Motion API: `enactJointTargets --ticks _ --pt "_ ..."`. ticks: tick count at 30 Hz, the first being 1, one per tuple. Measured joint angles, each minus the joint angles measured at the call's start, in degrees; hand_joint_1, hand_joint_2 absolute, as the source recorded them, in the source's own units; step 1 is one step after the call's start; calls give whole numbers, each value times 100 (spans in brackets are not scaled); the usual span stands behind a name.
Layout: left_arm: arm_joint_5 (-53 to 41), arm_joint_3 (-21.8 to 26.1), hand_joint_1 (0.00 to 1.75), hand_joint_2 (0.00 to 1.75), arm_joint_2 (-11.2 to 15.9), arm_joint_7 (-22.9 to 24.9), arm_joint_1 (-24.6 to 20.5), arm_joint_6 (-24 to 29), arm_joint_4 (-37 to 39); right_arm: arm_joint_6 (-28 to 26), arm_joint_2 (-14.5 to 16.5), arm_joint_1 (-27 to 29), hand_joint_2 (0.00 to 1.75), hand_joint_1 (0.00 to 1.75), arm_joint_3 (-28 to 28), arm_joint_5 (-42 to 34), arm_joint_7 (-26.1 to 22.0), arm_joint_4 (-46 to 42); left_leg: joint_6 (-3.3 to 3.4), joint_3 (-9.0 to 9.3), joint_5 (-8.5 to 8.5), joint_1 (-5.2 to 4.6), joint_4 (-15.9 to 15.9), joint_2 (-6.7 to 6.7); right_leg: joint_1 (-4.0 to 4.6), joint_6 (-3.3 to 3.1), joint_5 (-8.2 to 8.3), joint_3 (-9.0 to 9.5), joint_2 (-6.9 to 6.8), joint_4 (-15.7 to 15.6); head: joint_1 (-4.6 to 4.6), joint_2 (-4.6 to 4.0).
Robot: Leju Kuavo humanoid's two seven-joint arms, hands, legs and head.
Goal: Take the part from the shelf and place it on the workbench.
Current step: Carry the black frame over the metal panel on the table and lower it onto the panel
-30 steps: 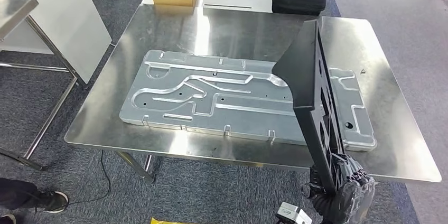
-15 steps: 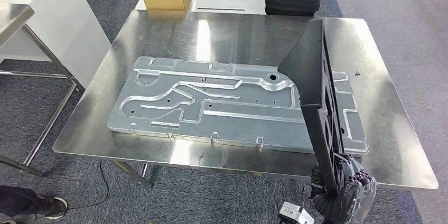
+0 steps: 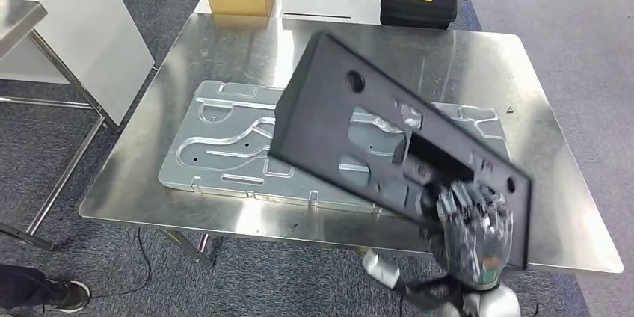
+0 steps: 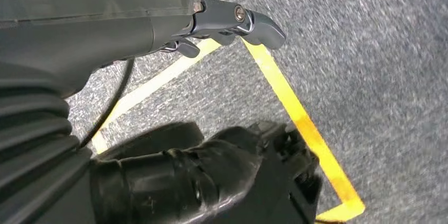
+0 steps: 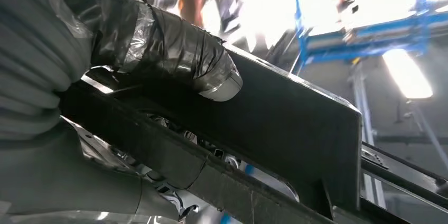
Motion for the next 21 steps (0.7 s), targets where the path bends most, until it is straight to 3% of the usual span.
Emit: enactJointTargets --ticks 2,3,7,9,11,12,13,14,17,19,21 --pt "-64 -70 0 0 -4 37 -37 -55 0 0 -189 -451 175 174 119 535 673 177 -45 -14 -19 -4 36 -17 -6 -5 293 302 10 -684 -1 0" --pt "-86 -101 0 0 -5 53 -64 -78 0 1 -309 -711 175 174 245 653 1009 299 -78 -32 -17 -11 47 -21 5 -21 344 374 19 -882 -3 0" --pt "-164 -219 0 0 -5 117 -151 -150 0 3 -847 -1773 175 172 885 711 2011 896 -206 -110 -28 -13 92 -20 19 -139 381 348 39 -990 -11 0" --pt "-193 -267 0 0 -7 144 -178 -169 0 29 -1086 -2285 175 171 1287 714 2430 1240 -242 -300 -268 1 499 -22 9 -209 409 349 26 -1018 -13 0" --pt "-223 -315 0 0 -7 173 -188 -204 0 137 -1293 -2821 175 171 1841 715 2988 1604 -260 -666 -597 6 1254 -21 36 -247 415 336 21 -1015 -13 0" --pt "-237 -341 0 0 -6 189 -188 -221 0 209 -1383 -3054 175 171 2151 715 3247 1782 -261 -823 -675 7 1556 -21 52 -255 415 335 21 -1014 -13 0" --pt "-246 -361 0 0 -5 201 -187 -232 0 268 -1454 -3238 175 171 2434 715 3433 1934 -255 -899 -649 6 1679 -21 67 -262 412 340 21 -1012 -13 0" --pt "-253 -376 0 0 -5 210 -189 -237 0 304 -1508 -3369 175 171 2684 715 3548 2063 -238 -867 -512 5 1568 -20 82 -267 406 351 21 -1011 -13 0" --pt "-255 -398 0 0 -5 217 -198 -237 0 322 -1589 -3620 175 172 3128 716 3612 2291 -129 -415 69 -23 490 -21 121 -267 380 376 11 -1002 -13 0" --pt "-255 -412 0 0 -5 219 -204 -236 0 323 -1634 -3745 175 173 3284 716 3634 2389 -90 -269 145 -50 130 -22 128 -236 381 347 3 -997 -11 0" --pt "-258 -424 0 0 -5 221 -198 -236 0 330 -1672 -3819 175 173 3404 716 3654 2464 -76 -246 140 -55 61 -22 129 -184 395 339 -1 -1018 -11 0"
